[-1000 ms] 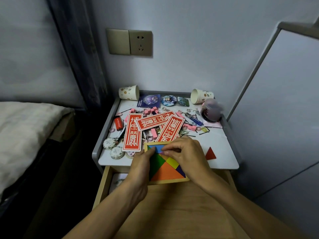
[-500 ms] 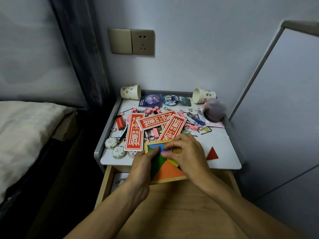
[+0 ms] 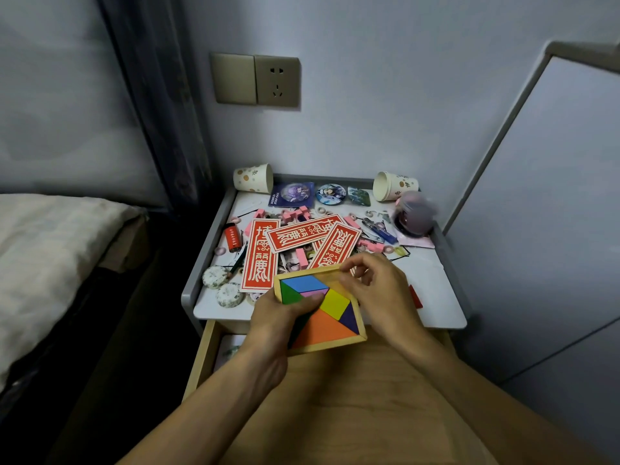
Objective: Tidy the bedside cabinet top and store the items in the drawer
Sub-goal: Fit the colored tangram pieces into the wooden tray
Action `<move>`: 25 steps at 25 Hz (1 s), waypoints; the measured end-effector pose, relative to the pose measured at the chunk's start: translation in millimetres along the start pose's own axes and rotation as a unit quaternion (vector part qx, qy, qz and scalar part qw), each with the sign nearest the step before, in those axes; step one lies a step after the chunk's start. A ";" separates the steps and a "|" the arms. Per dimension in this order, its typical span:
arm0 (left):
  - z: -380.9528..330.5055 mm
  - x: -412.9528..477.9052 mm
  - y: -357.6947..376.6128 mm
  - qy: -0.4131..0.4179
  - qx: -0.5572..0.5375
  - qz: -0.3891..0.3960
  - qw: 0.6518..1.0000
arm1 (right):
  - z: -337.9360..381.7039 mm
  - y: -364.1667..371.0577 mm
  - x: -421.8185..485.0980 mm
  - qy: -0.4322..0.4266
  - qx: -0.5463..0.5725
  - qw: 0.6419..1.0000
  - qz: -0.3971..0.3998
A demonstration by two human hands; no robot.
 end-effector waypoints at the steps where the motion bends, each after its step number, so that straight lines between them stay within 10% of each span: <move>1: -0.6 0.5 -2.0 0.001 -0.006 -0.007 1.000 | -7.6 -9.7 2.1 0.020 -0.046 0.999 0.001; 5: -2.3 0.8 -7.2 0.003 -0.024 -0.018 1.000 | -59.3 -53.8 0.6 0.156 -0.415 0.887 0.130; 8: -2.0 1.6 -6.5 0.003 -0.021 -0.015 1.000 | -86.2 -62.1 -7.5 0.236 -0.420 0.854 0.196; 18: 3.2 2.7 -8.1 -0.012 -0.022 -0.021 0.999 | -83.0 -55.4 4.7 0.175 -0.318 0.921 0.138; 21: 1.8 4.1 -6.7 0.001 -0.003 -0.031 1.000 | -35.8 -52.7 9.6 0.051 -0.070 0.996 -0.005; 25: 3.0 4.7 -3.1 0.013 0.019 -0.035 0.999 | 1.2 -15.4 1.6 0.005 0.135 0.990 0.048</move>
Point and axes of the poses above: each hand's wrist, its own x-axis towards the middle knuckle, its own y-axis out of the palm, z = x × y, the point moved 8 cm from there along x, towards the middle knuckle, and after that the axes turned 11 degrees about -y, right-handed, at the moved point
